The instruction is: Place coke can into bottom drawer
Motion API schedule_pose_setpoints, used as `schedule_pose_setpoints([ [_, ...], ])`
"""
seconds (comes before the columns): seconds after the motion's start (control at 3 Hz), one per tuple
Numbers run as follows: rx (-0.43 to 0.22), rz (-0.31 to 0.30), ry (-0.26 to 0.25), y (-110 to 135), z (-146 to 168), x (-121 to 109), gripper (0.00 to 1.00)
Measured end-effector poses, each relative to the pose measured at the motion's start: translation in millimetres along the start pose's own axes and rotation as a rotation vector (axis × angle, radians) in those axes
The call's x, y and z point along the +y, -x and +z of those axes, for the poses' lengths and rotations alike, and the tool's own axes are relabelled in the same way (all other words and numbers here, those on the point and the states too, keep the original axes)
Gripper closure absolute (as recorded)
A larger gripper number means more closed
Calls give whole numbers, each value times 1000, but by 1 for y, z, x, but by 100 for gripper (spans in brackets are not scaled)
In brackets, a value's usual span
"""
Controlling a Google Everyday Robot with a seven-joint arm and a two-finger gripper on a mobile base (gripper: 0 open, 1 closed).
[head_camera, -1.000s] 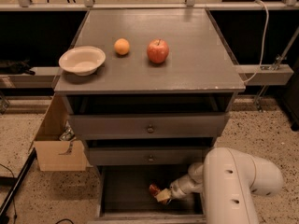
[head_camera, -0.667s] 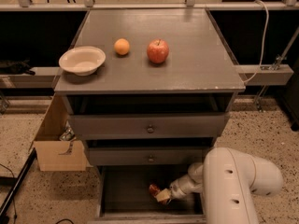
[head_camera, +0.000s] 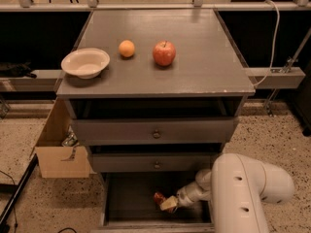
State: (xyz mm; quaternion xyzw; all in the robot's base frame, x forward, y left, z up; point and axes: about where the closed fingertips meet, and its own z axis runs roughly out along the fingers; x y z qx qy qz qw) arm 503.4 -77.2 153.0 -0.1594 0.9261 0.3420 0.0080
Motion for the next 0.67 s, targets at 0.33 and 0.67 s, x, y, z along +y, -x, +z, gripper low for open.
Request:
schedule_pose_setpoints([
  [0.33,0,0,0,0,0,0,0],
  [0.67,0,0,0,0,0,0,0],
])
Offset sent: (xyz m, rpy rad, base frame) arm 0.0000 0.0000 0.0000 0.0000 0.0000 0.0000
